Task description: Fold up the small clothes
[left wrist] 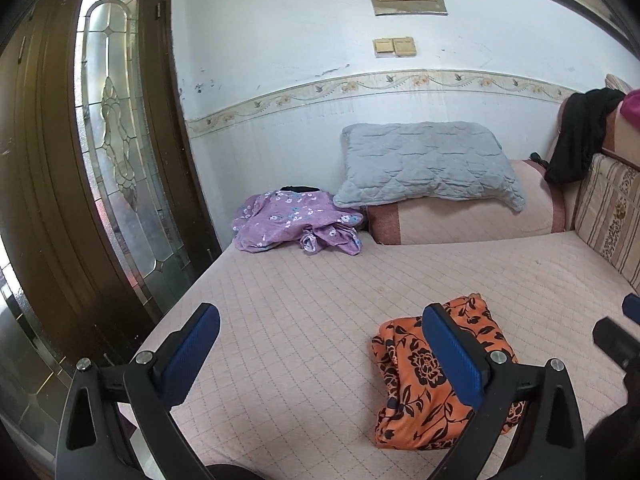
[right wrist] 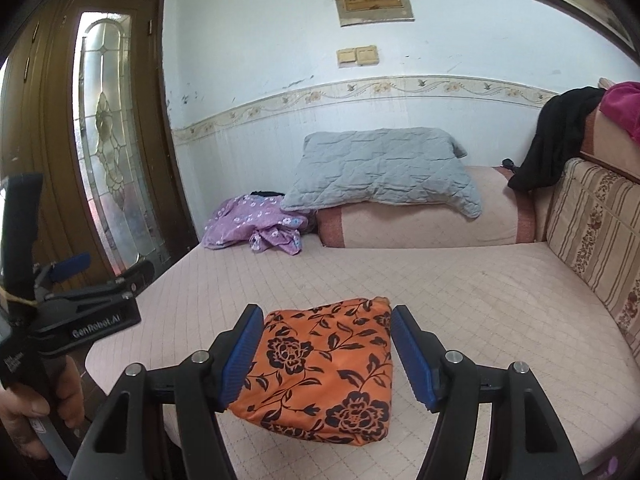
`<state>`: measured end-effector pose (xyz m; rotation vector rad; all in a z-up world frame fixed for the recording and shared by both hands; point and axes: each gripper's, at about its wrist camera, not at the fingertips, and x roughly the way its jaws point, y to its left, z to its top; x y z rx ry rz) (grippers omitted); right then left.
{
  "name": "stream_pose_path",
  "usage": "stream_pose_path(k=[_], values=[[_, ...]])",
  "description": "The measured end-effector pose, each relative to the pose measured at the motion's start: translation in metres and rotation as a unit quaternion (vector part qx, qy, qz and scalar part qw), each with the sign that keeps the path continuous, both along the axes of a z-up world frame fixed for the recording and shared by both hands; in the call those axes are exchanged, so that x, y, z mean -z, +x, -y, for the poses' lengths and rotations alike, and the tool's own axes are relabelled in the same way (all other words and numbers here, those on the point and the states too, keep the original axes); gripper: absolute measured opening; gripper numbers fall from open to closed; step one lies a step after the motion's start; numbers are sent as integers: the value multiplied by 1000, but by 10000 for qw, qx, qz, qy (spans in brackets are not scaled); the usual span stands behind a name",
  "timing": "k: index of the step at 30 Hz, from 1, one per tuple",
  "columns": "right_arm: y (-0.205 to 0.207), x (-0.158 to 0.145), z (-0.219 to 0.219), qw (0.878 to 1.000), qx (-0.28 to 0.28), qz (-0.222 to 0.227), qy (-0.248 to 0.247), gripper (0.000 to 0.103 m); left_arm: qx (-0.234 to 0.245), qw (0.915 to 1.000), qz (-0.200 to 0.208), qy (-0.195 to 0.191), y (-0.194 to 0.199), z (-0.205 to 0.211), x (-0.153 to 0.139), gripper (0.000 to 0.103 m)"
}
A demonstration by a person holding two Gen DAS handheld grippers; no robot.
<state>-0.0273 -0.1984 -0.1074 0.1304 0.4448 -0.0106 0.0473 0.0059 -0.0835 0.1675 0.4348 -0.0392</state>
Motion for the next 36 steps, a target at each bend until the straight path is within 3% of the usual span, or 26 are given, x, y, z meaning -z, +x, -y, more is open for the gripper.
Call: stream_pose_path(k=[13, 20, 26, 36], values=[[5, 7, -18, 9996, -189, -79, -210, 69, -153, 9994, 263, -181, -14, -12, -4, 103], [7, 7, -17, 9996, -178, -104, -170, 69, -289, 9983, 32, -510, -11, -22, -3, 103], [9, 8, -17, 9996, -196, -134, -158, 70, -273, 9995, -75, -138, -8, -15, 4, 103], [20, 15, -19, 9992, -237, -257, -184, 69, -97, 9994, -308, -157, 3, -13, 12, 103]])
